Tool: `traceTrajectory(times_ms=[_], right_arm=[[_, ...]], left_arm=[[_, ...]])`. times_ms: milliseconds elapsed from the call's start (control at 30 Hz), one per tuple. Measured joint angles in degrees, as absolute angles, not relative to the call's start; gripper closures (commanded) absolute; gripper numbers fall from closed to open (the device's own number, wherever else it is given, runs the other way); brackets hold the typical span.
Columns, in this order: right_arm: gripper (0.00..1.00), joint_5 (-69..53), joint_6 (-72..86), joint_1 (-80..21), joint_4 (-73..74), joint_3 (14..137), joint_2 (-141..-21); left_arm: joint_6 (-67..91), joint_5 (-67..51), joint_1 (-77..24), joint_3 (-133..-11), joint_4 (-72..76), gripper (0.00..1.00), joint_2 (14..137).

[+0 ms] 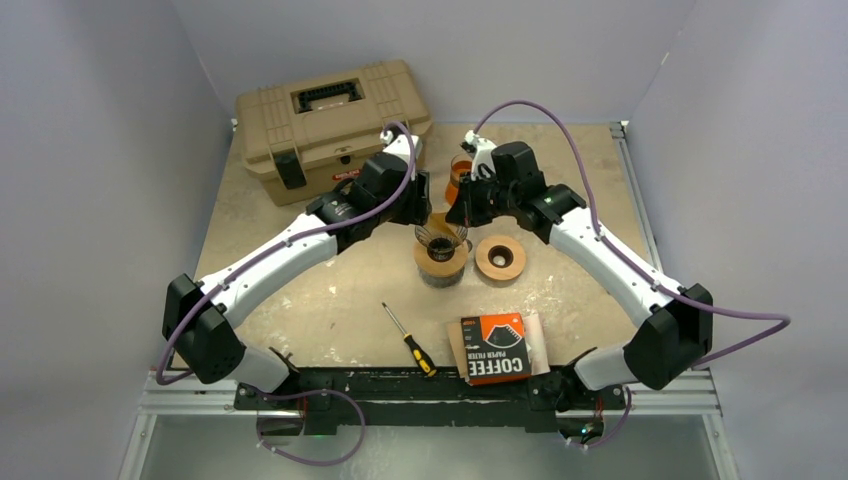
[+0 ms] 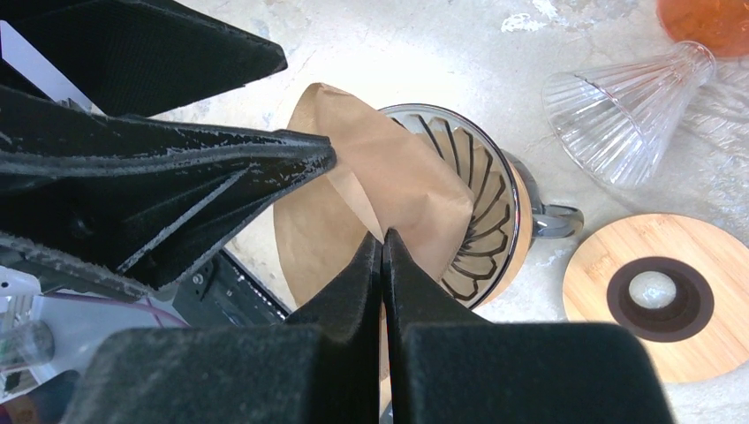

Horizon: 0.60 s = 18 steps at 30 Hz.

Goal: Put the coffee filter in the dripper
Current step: Place the coffee filter in the coffee dripper.

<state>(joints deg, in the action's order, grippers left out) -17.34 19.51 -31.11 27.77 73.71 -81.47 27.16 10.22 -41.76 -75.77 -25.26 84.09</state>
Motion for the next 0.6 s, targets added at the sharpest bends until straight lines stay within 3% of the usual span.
traceTrajectory(times_ms=[133,500,600], right_arm=[[1.0,-17.2,20.1,-31.1,27.4,73.6,-81.5],[1.0,-17.2,21.4,-31.1,24.8,72.5,-81.5],[1.0,-17.2,21.6,-31.1,24.4,72.3,-81.5]], left_arm=[[26.9,9.4,-41.8,-75.8,-25.3,0.28,84.1],[28.5,4.4,-41.6,-74.0,-21.2,0.22,82.8],[29.4,4.4,-41.6,-71.5,-20.2,0.25,81.4]])
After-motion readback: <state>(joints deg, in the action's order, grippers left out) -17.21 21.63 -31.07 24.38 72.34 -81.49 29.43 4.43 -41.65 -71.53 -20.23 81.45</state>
